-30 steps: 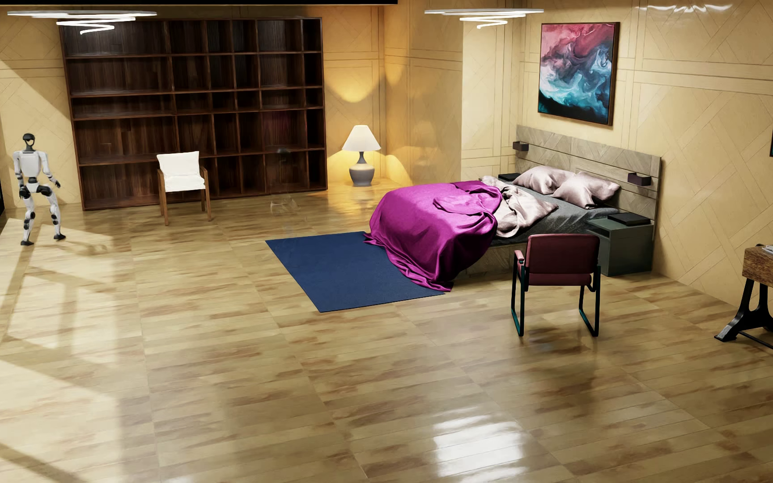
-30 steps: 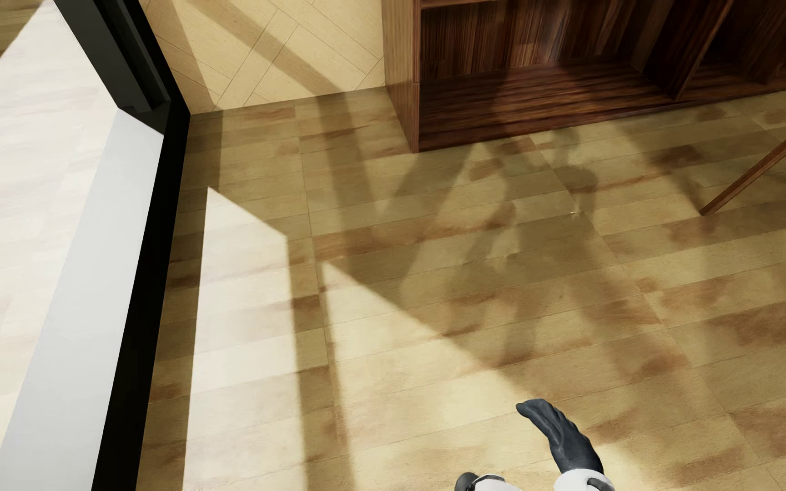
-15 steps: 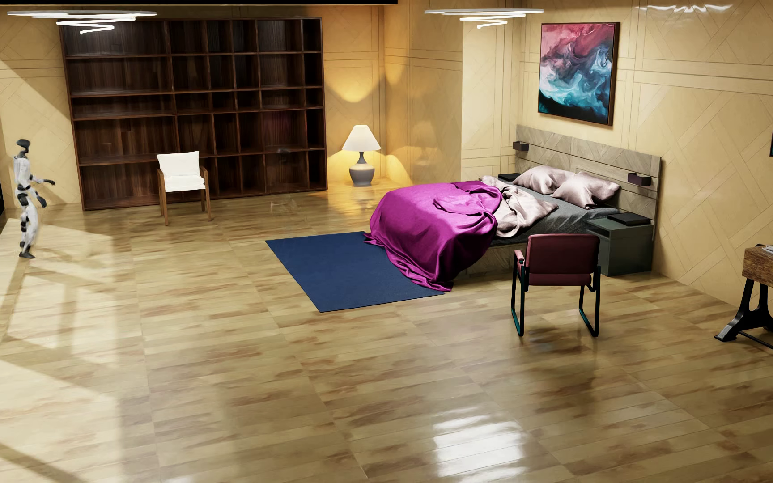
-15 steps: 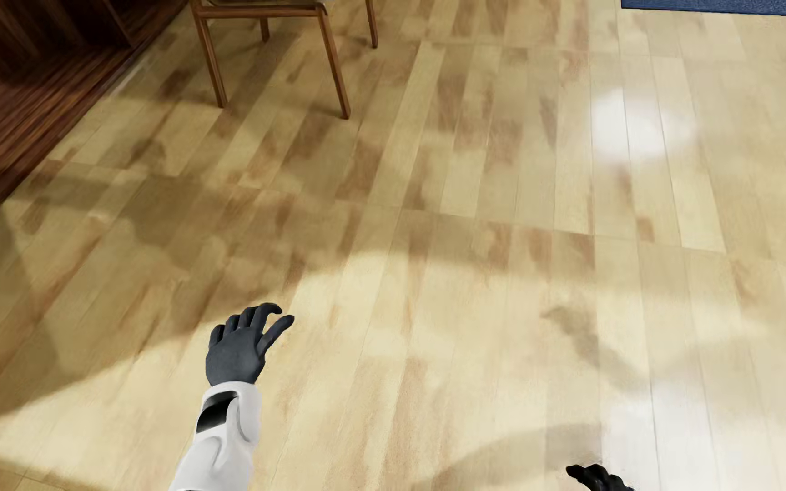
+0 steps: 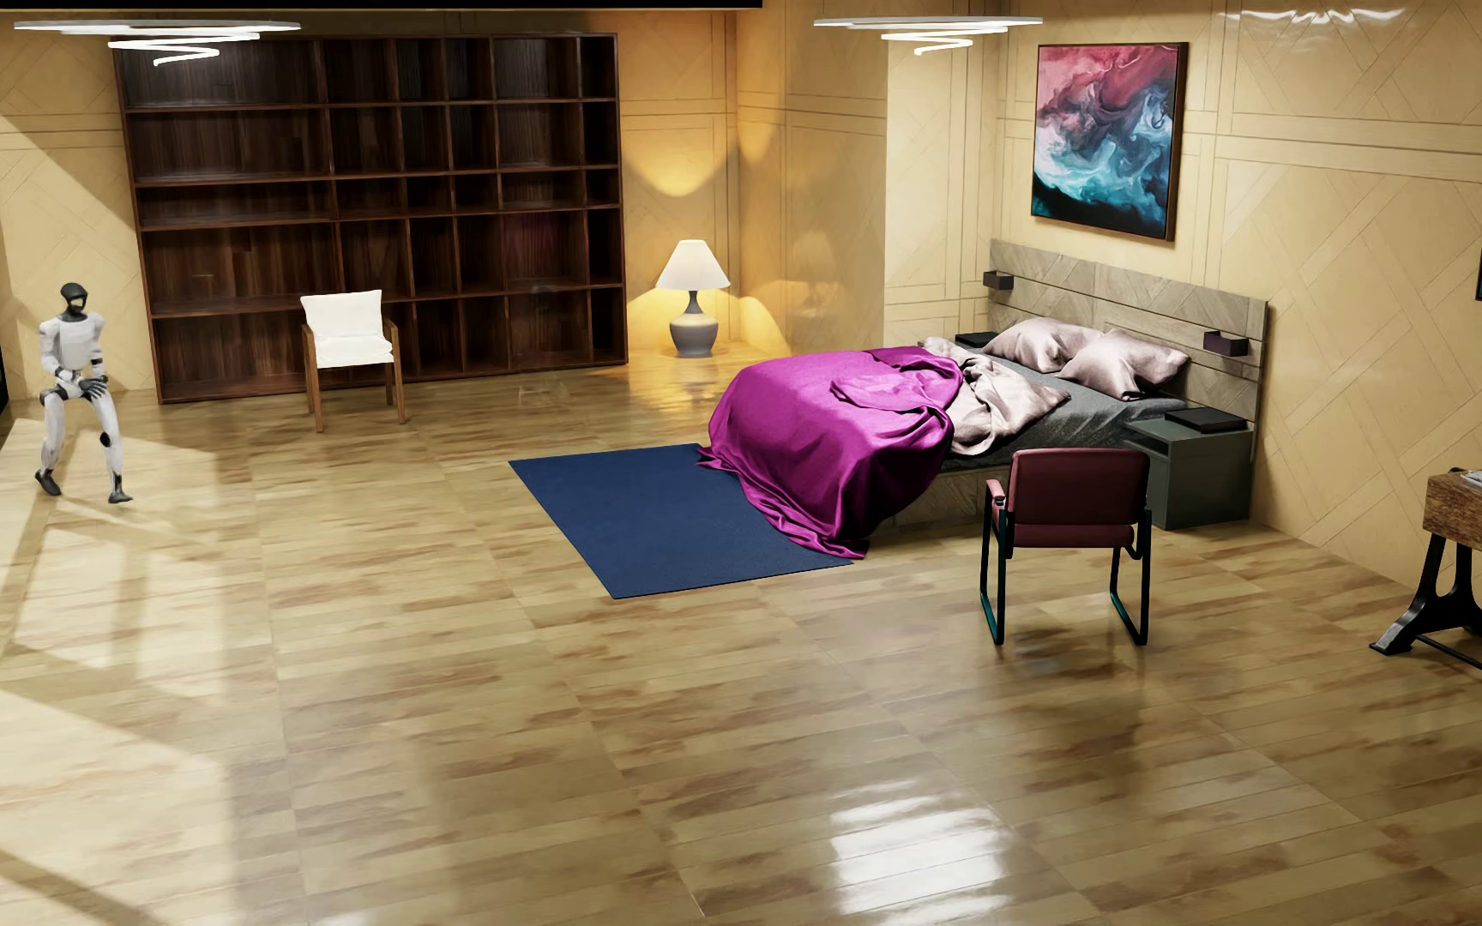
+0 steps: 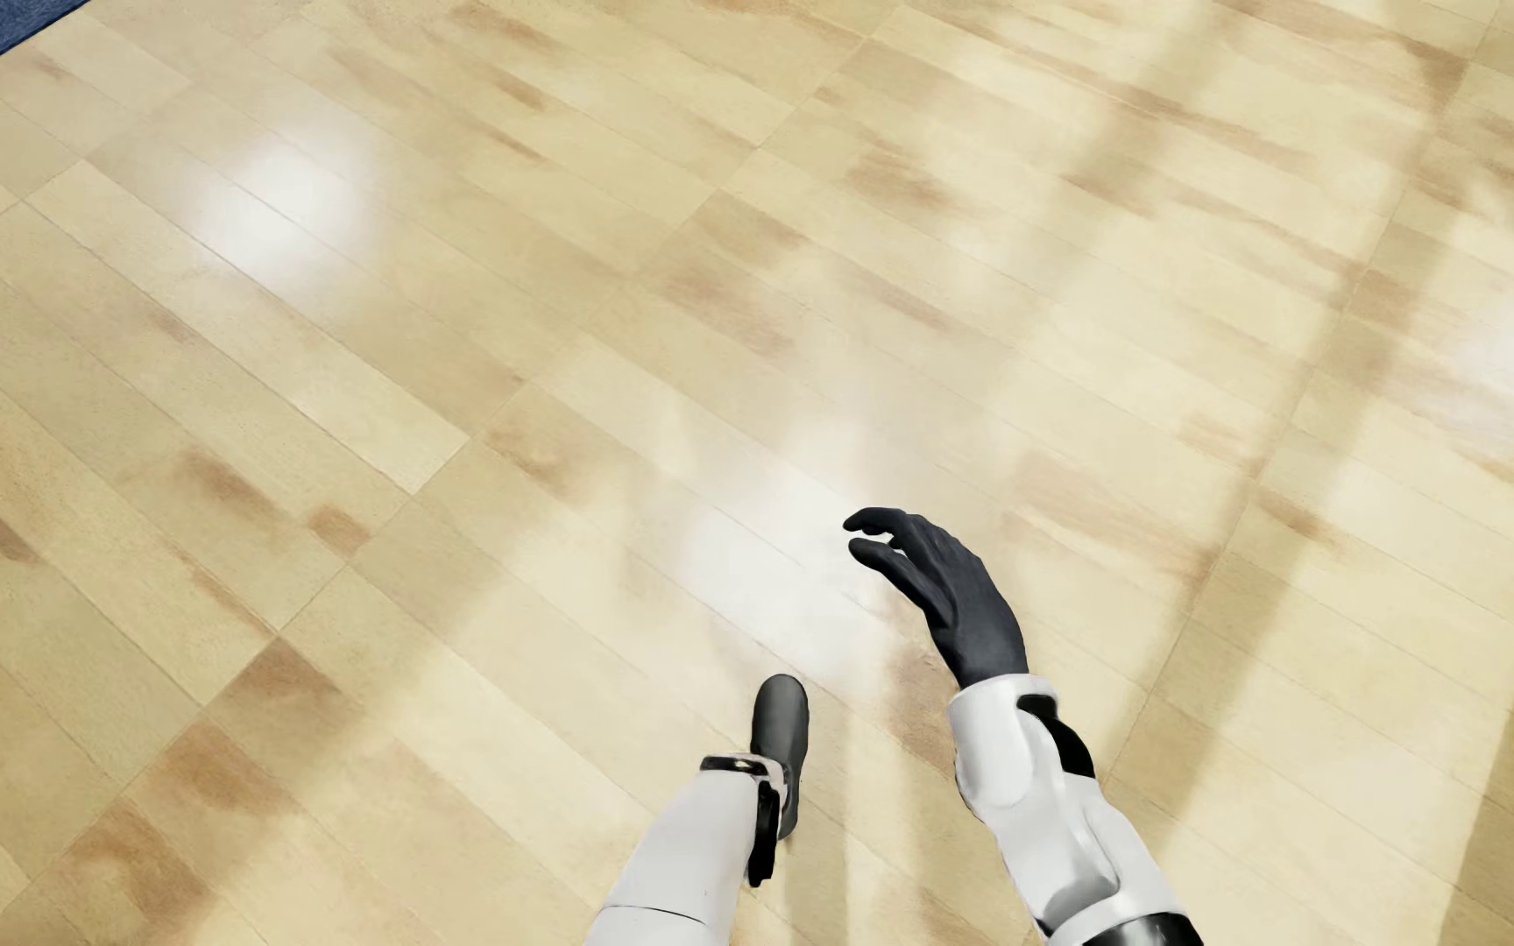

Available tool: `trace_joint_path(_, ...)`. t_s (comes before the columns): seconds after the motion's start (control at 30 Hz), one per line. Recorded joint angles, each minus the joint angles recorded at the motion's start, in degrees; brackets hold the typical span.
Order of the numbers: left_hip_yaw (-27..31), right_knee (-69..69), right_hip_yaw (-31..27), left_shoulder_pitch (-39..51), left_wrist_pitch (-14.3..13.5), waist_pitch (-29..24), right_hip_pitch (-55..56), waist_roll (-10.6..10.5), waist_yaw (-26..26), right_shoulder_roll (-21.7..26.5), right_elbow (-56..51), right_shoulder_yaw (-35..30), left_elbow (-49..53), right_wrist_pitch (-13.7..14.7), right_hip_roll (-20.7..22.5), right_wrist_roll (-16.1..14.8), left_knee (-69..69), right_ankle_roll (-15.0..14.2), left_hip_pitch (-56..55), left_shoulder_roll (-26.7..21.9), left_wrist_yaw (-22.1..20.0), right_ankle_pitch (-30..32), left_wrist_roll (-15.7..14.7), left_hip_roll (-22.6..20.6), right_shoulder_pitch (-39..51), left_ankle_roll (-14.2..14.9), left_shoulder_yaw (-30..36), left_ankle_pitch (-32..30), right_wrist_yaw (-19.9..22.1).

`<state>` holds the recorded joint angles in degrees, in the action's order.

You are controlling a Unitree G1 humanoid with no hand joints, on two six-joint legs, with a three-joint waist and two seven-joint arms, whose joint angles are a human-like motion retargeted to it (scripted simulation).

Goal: Go to the bed

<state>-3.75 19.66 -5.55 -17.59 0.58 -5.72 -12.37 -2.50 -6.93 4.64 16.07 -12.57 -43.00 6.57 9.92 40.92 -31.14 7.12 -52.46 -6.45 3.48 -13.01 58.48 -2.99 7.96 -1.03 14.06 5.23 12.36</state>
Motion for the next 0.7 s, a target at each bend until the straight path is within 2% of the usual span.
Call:
trace_joint_path(0.03, 0.42, 5.73, -2.15, 1.53, 1.54, -0.45, -0.73, 1.30, -0.60, 0.04, 1.59, 0.41, -2.73, -2.29, -0.86, -1.39, -4.35, -5.36, 0.71, 0.26, 0.55, 6.04, 1.09, -0.78, -1.16, -4.49, 0.14, -3.06, 1.68)
trace_joint_path(0.07, 0.02, 15.91, -3.67, 3.81, 3.63, -0.99, 1.15, 2.62, -1.13, 0.81, 4.67, 0.37, -5.92, -5.37, -1.28, -2.13, -9.73, -15.48, 1.94, 0.72, 1.69, 14.14, 1.52, -1.01, -2.45, -6.23, -1.08, -3.32, 2.78)
trace_joint_path(0.1, -1.06, 29.39, -2.42, 6.72, 6.11, -1.54, 6.24, 3.76, -1.74, 2.25, 9.52, -0.44, -8.46, -9.13, -2.16, -2.16, -14.05, -21.04, 3.87, 1.28, 2.27, 22.15, 1.74, -1.09, -3.32, -7.31, -3.30, -1.13, 2.55)
trace_joint_path(0.13, -2.36, 42.56, 0.19, 9.83, 8.31, -1.96, 13.95, 4.81, -2.17, 4.23, 16.09, -2.22, -9.18, -13.04, -5.59, -1.41, -16.33, -21.28, 6.92, 1.81, 1.40, 24.78, 1.97, -1.61, -3.57, -7.53, -6.04, 2.32, 0.29)
trace_joint_path(0.17, -3.48, 52.50, 0.34, 12.67, 9.36, -2.19, 22.50, 5.91, -2.05, 6.57, 23.68, -4.91, -7.49, -16.39, -9.43, 0.45, -16.40, -20.82, 11.12, 2.34, -1.48, 20.81, 1.94, -3.08, -3.50, -7.41, -8.90, 5.80, -3.93)
trace_joint_path(0.2, -3.93, 57.82, 0.85, 14.96, 8.45, -2.23, 30.96, 6.89, -1.67, 8.83, 31.07, -8.01, -3.97, -18.79, -13.32, 3.32, -14.62, -18.50, 16.13, 2.86, -6.28, 16.03, 0.89, -5.17, -3.89, -7.58, -11.64, 8.44, -8.86)
trace_joint_path(0.23, -3.32, 58.30, 2.09, 16.86, 5.39, -2.11, 38.50, 7.59, -1.13, 10.69, 37.02, -10.46, -0.06, -20.23, -17.01, 6.11, -11.62, -14.79, 21.60, 3.28, -11.55, 11.64, -1.69, -7.66, -5.43, -7.79, -13.96, 10.13, -12.98)
trace_joint_path(0.27, -1.78, 54.76, 3.26, 18.71, 1.57, -1.89, 44.82, 7.96, -0.49, 12.27, 40.76, -11.05, 3.77, -20.77, -19.72, 7.49, -8.25, -13.15, 27.18, 3.44, -15.14, 8.23, -5.34, -10.13, -8.00, -7.99, -15.12, 10.88, -15.82)
trace_joint_path(0.3, 0.42, 47.68, 4.41, 20.38, -1.58, -1.58, 49.65, 8.04, 0.22, 13.18, 42.21, -9.67, 7.65, -20.61, -21.86, 7.05, -4.85, -12.75, 32.80, 2.95, -16.72, 5.80, -9.07, -12.16, -11.34, -8.15, -14.53, 11.16, -17.07)
trace_joint_path(0.33, 3.10, 37.55, 5.85, 22.12, -3.66, -1.18, 52.90, 7.95, 0.98, 13.83, 41.62, -6.82, 11.49, -19.33, -23.87, 5.19, -1.53, -12.95, 38.39, 1.76, -17.08, 4.41, -11.84, -13.55, -15.41, -8.23, -12.82, 10.97, -16.89)
trace_joint_path(0.4, 9.38, 11.17, 7.35, 25.24, -5.75, -0.23, 54.59, 7.43, 2.82, 13.93, 37.34, 0.38, 18.94, -15.82, -26.09, 0.57, 4.50, -12.58, 49.25, -1.36, -17.33, 4.59, -14.61, -14.21, -24.18, -8.45, -8.24, 8.84, -13.56)
trace_joint_path(0.43, 12.00, -0.80, 5.57, 26.02, -6.22, 0.28, 53.56, 6.86, 3.95, 13.14, 35.12, 3.78, 21.98, -15.18, -25.80, -0.98, 6.26, -13.97, 54.38, -2.71, -17.73, 4.67, -15.52, -13.35, -28.07, -8.88, -6.22, 6.98, -11.20)
trace_joint_path(0.47, 13.53, -6.02, 3.27, 25.90, -6.22, 0.74, 52.67, 6.03, 5.17, 11.87, 33.51, 6.65, 24.24, -15.57, -25.27, -1.78, 6.34, -18.19, 58.76, -3.88, -18.24, 5.27, -16.50, -11.68, -31.16, -9.68, -4.72, 5.07, -9.19)
trace_joint_path(0.5, 14.15, -2.80, 2.00, 24.80, -5.54, 1.11, 52.58, 4.88, 6.30, 10.20, 32.87, 8.78, 25.71, -16.59, -24.18, -1.98, 3.82, -20.20, 61.82, -5.05, -18.62, 8.20, -17.56, -9.43, -33.00, -10.03, -3.82, 2.15, -7.83)
trace_joint_path(0.53, 13.68, 5.78, 1.80, 22.84, -4.20, 1.25, 53.22, 3.40, 7.15, 8.54, 33.53, 10.14, 26.29, -17.90, -22.56, -1.67, -2.83, -21.26, 62.54, -5.96, -18.68, 13.53, -18.46, -7.04, -33.40, -7.49, -3.38, -2.75, -6.88)
trace_joint_path(0.57, 11.00, 14.25, 3.26, 20.37, -2.29, 1.13, 53.46, 1.71, 7.63, 7.12, 35.63, 10.40, 25.79, -19.61, -21.73, -0.45, -13.41, -21.20, 60.17, -6.23, -18.47, 13.97, -18.73, -3.98, -32.15, -0.85, -3.18, -9.52, -6.33)
trace_joint_path(0.6, 6.11, 20.06, 5.11, 17.85, 0.11, 0.85, 52.48, -0.02, 7.70, 6.11, 38.65, 9.14, 23.84, -21.99, -21.63, 2.19, -25.62, -20.50, 54.70, -5.53, -17.96, 9.93, -17.80, 0.22, -29.33, 6.05, -2.82, -14.34, -6.76)
trace_joint_path(0.63, 2.10, 22.59, 7.37, 15.80, 2.93, 0.56, 49.71, -1.63, 7.28, 5.29, 41.33, 6.36, 20.21, -24.31, -21.51, 6.04, -36.42, -19.23, 47.21, -4.32, -16.85, 5.78, -15.35, 3.07, -25.38, 6.36, -1.77, -13.14, -8.53)
trace_joint_path(0.67, -0.70, 22.44, 10.08, 14.54, 5.77, 0.42, 45.49, -2.94, 6.69, 4.52, 42.14, 3.36, 14.90, -25.03, -21.69, 9.71, -43.25, -18.88, 38.78, -3.18, -14.74, 2.74, -11.90, 3.45, -21.08, 5.74, 0.25, -9.61, -10.31)
trace_joint_path(0.7, -3.58, 20.19, 13.30, 13.91, 7.90, 0.52, 39.96, -3.86, 6.14, 3.92, 40.31, 2.06, 8.25, -23.43, -22.16, 11.32, -45.11, -19.00, 30.86, -2.34, -11.44, 0.70, -8.65, 3.47, -17.28, 4.81, 3.02, -6.74, -10.02)
